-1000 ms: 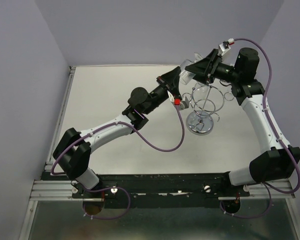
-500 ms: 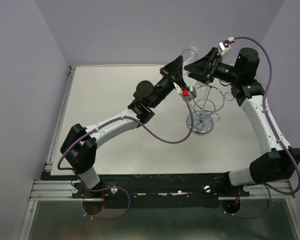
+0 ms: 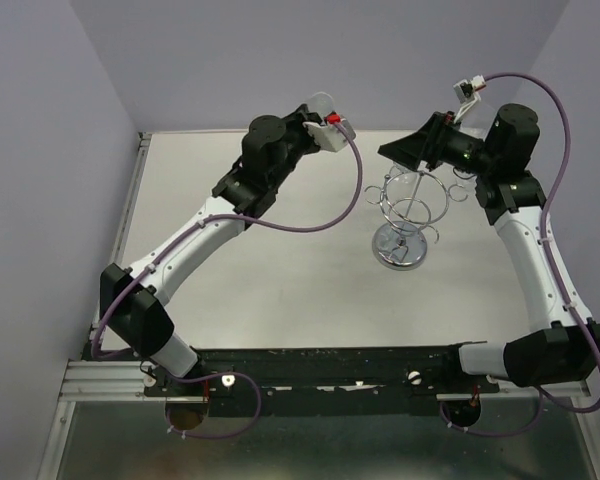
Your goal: Take the wine glass off the wine glass rack
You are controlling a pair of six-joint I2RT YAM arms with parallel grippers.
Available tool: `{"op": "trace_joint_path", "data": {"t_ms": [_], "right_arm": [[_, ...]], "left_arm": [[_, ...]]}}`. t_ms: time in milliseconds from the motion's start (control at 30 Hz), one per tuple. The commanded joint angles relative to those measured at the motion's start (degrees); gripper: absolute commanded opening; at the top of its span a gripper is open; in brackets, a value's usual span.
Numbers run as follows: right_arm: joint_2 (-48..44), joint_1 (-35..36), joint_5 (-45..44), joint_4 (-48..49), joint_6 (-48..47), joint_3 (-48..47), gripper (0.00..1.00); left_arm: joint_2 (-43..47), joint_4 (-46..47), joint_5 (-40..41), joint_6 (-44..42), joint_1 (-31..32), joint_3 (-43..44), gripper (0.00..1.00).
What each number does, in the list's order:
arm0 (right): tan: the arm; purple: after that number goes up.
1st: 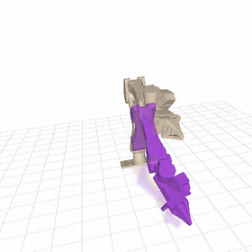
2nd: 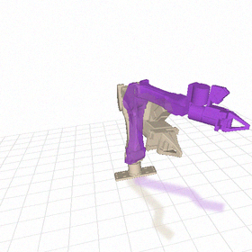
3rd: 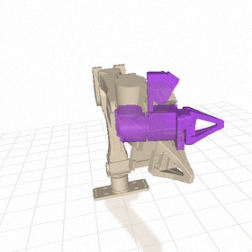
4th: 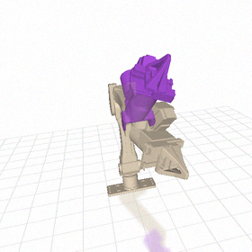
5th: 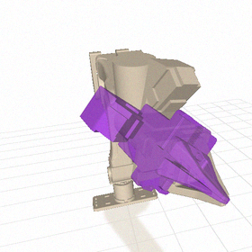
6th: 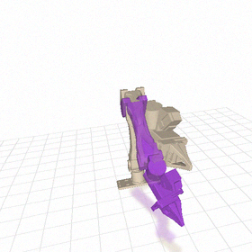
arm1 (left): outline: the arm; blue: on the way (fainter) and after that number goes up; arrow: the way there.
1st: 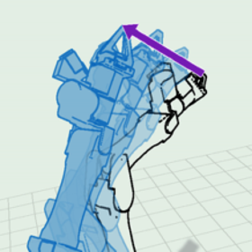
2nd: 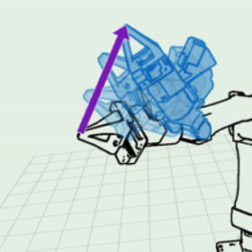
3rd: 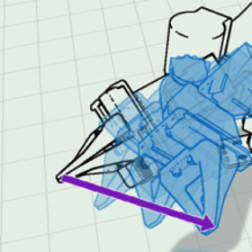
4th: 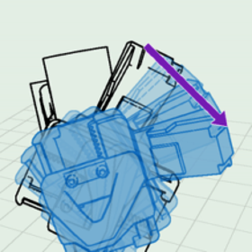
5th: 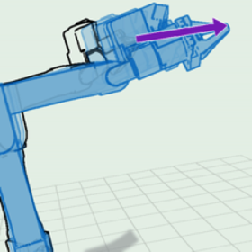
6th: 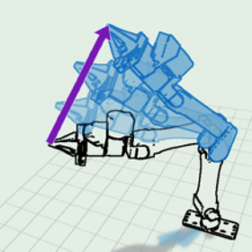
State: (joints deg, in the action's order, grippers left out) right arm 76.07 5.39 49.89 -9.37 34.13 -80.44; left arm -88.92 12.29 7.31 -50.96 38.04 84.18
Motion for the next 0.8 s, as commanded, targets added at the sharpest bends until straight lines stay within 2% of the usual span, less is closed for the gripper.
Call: {"op": "trace_joint_path", "data": {"t_ms": [0, 133, 233, 333, 533, 767], "right_arm": [[-5.0, -0.1, -1.1, -2.0, -21.9, -1.6, 1.00], [-9.6, -0.1, -10.0, -5.0, -36.6, 0.3, 1.00], [-13.3, -0.1, -15.0, -5.2, -43.3, 2.8, 1.00], [-14.9, -0.1, -19.7, -5.5, -44.4, 4.6, 1.00], [-15.8, -0.1, -16.4, -8.1, -42.4, 7.0, 1.00], [-18.0, -0.1, -12.5, -9.7, -45.2, 9.5, 1.00]], "left_arm": [[-0.7, -27.9, -0.4, 13.9, -1.8, 8.6, 0.00], [-3.4, -46.9, -5.3, 18.0, -2.4, 12.2, 0.00], [-5.2, -54.9, -7.3, 21.0, -2.4, 13.0, 0.00], [-7.6, -60.2, -10.7, 22.7, -2.4, 14.2, 0.00], [-18.1, -69.1, -12.3, 26.1, -2.4, 23.8, 0.00], [-26.1, -70.9, -12.5, 28.0, -2.5, 29.5, 0.00]]}}
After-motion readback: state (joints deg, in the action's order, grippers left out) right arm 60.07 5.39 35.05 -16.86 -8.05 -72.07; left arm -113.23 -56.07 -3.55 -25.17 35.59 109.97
